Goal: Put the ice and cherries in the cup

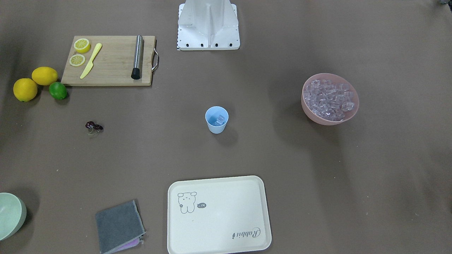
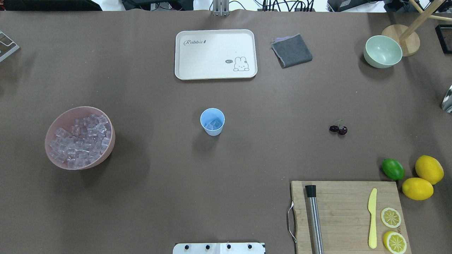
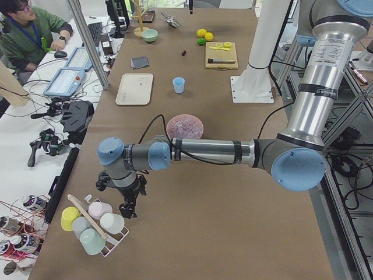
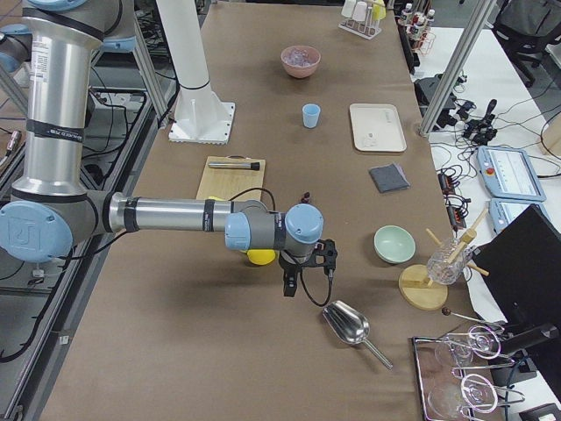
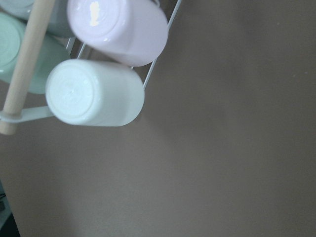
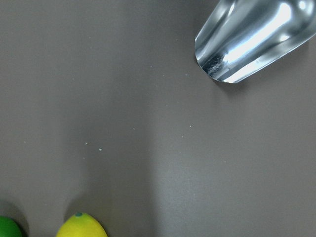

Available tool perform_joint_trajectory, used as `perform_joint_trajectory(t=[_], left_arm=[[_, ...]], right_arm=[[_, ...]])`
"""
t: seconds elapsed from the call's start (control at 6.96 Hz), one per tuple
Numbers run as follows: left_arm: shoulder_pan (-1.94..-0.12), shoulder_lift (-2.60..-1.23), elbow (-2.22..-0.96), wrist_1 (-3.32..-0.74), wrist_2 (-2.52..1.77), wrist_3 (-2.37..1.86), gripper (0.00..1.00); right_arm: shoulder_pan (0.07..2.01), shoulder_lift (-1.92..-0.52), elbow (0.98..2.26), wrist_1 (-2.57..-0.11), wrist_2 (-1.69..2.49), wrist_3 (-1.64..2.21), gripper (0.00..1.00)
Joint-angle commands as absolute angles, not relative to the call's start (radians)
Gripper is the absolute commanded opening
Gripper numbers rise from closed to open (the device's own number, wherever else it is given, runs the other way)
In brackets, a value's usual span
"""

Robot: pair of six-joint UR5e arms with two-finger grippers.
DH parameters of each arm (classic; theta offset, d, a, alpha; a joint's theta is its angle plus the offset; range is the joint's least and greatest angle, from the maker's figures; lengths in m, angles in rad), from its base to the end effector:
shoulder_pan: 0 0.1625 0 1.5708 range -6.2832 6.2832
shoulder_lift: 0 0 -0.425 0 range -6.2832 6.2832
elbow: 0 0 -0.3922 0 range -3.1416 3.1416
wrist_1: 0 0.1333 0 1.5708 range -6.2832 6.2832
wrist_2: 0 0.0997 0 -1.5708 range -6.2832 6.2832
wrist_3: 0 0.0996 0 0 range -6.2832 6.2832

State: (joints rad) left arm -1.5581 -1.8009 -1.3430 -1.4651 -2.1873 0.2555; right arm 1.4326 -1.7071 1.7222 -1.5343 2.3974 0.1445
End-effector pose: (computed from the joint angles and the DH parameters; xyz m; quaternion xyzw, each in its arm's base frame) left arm -0.0683 -0.5808 0.6665 -0.0122 0.3067 0.1117 0.9451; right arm -0.0008 -0.4416 0.6399 -0.0332 -0.4008 -0.0075 0.9155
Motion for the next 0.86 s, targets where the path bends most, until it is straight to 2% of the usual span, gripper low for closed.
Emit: perform_joint_trajectory(t=[0.0, 0.29, 0.72], left_arm=[[-1.562, -1.786, -1.339, -1.482, -2.189, 0.248, 0.97], [-1.562, -1.787, -1.356, -1.474, -2.197, 0.247, 0.97], [-1.56, -1.792, -1.355, -1.474, -2.197, 0.247, 0.97]], right_arm=[[1.354, -1.634, 1.762, -1.534, 2.388, 0.306, 1.0], [1.243, -1.542, 1.769, -1.534, 2.356, 0.448, 1.0], [0.953, -1.401, 1.78, -1.534, 2.22, 0.832, 1.0]])
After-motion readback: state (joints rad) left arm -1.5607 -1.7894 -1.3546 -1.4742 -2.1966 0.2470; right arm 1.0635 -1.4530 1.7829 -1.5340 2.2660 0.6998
